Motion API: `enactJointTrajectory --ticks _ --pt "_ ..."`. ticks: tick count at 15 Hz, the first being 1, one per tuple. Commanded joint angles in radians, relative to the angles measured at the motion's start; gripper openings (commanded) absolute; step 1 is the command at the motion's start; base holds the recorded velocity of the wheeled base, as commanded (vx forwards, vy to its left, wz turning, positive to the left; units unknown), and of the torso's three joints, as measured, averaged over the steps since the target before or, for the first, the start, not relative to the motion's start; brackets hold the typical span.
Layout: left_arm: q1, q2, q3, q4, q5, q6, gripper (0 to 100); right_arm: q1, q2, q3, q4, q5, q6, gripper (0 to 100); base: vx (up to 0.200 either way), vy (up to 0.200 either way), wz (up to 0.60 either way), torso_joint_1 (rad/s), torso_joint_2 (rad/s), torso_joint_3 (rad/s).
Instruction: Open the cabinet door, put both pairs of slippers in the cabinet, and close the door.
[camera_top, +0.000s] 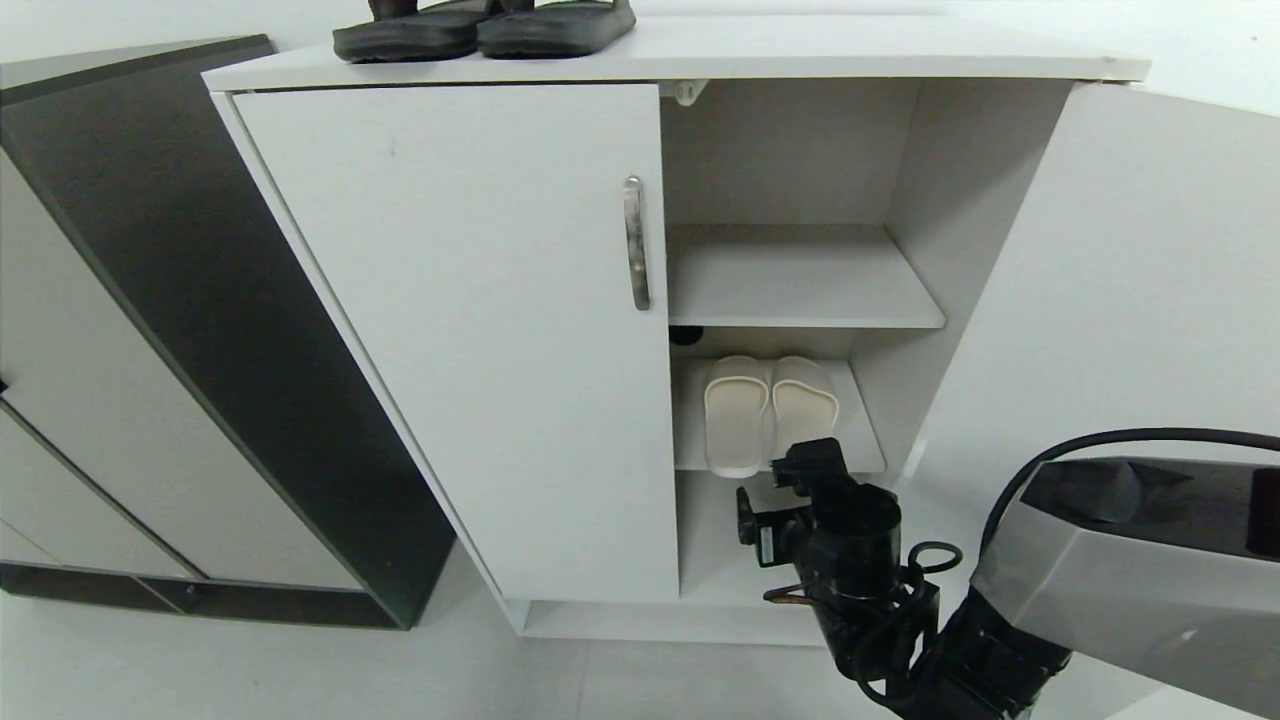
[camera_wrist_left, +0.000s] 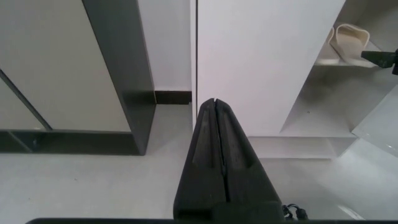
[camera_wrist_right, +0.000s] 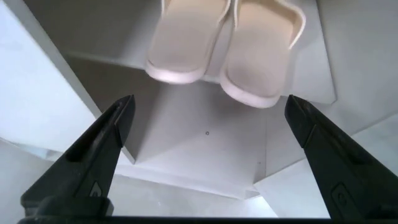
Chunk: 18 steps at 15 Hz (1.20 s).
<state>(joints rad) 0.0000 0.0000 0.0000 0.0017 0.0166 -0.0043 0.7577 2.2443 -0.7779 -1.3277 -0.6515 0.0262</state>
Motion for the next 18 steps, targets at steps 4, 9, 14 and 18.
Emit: enactJointTrajectory --ticks 4,9,14,18 --pt "0.000 0.002 0.000 0.000 0.000 0.000 0 0.000 0.005 0.012 -0.019 0.000 0.000 100 0.000 0.000 0.00 0.000 0.00 0.000" --pt "0.000 0.002 0.000 0.000 -0.001 0.000 0 0.000 0.023 0.006 -0.019 0.000 -0.002 100 0.000 0.000 0.00 0.000 0.00 0.020" --pt "0.000 0.002 0.000 0.000 -0.001 0.000 0 -0.001 0.020 0.008 -0.021 0.000 0.000 100 0.000 0.000 0.00 0.000 0.00 0.178" --pt "0.000 0.003 0.000 0.000 -0.001 0.000 0 -0.001 0.018 0.008 -0.025 0.000 -0.002 100 0.000 0.000 0.00 0.001 0.00 0.200"
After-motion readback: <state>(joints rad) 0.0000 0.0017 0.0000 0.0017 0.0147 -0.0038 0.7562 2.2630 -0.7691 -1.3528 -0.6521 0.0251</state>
